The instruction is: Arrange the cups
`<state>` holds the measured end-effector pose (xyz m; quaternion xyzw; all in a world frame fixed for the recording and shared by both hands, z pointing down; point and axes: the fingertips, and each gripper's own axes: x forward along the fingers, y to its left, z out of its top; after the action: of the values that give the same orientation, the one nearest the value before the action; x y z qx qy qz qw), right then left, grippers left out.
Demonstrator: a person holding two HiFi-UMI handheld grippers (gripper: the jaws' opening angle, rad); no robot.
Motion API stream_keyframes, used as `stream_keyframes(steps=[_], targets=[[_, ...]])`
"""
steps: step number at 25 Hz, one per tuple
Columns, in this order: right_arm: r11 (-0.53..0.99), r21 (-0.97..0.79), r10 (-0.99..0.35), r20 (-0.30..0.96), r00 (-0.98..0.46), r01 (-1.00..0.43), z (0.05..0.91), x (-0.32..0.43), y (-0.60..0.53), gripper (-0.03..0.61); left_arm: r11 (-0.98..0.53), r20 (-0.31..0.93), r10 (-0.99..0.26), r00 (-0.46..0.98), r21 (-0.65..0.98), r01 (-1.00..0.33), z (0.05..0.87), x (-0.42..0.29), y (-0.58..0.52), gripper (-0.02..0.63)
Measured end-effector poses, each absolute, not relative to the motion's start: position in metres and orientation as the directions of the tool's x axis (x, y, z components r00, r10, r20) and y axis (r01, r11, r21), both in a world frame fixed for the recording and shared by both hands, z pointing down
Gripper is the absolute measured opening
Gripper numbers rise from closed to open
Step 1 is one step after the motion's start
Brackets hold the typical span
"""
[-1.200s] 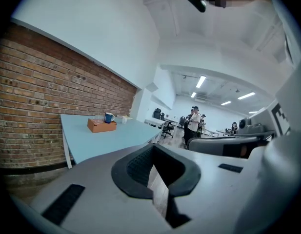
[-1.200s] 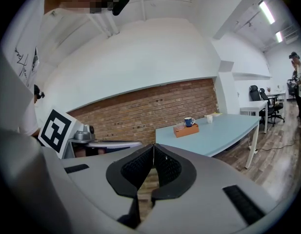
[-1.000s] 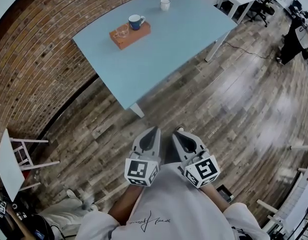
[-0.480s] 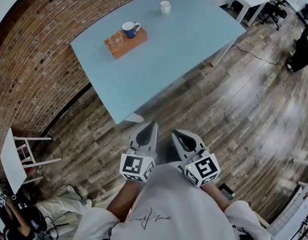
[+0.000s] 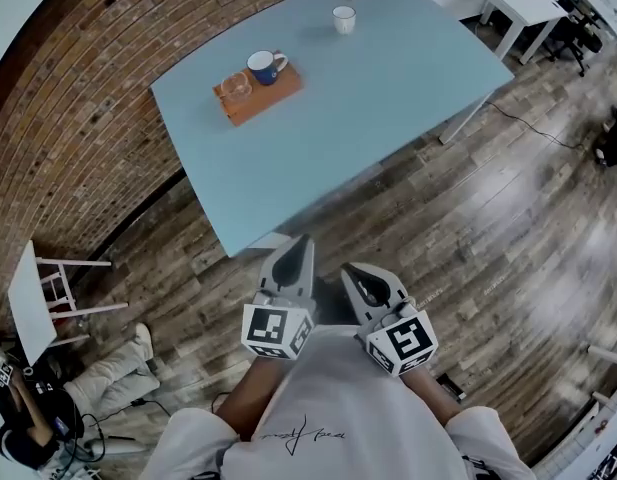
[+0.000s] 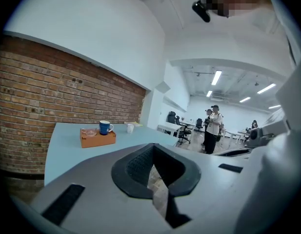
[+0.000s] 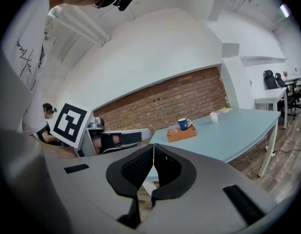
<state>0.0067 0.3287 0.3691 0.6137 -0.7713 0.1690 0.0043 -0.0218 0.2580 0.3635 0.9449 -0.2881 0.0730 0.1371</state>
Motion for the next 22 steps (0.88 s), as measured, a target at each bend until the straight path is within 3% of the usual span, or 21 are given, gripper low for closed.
stream_keyframes(steps=[10, 22], targets=[[0.239, -0.231, -0.936, 0.202, -0.287, -0.943, 0.361, 0.031, 0.274, 0.021, -0.728, 0.232, -0.601, 0.765, 0.236, -0.644, 0.375, -0.026, 0.209, 0.006], [0.288, -0.256, -0.908, 0.235, -0.348, -0.923, 0.360, 0.072, 0.189, 0.021, -0.704, 0.248, -0.623, 0.742, 0.237, -0.670, 0.378, 0.016, 0.126, 0.006]])
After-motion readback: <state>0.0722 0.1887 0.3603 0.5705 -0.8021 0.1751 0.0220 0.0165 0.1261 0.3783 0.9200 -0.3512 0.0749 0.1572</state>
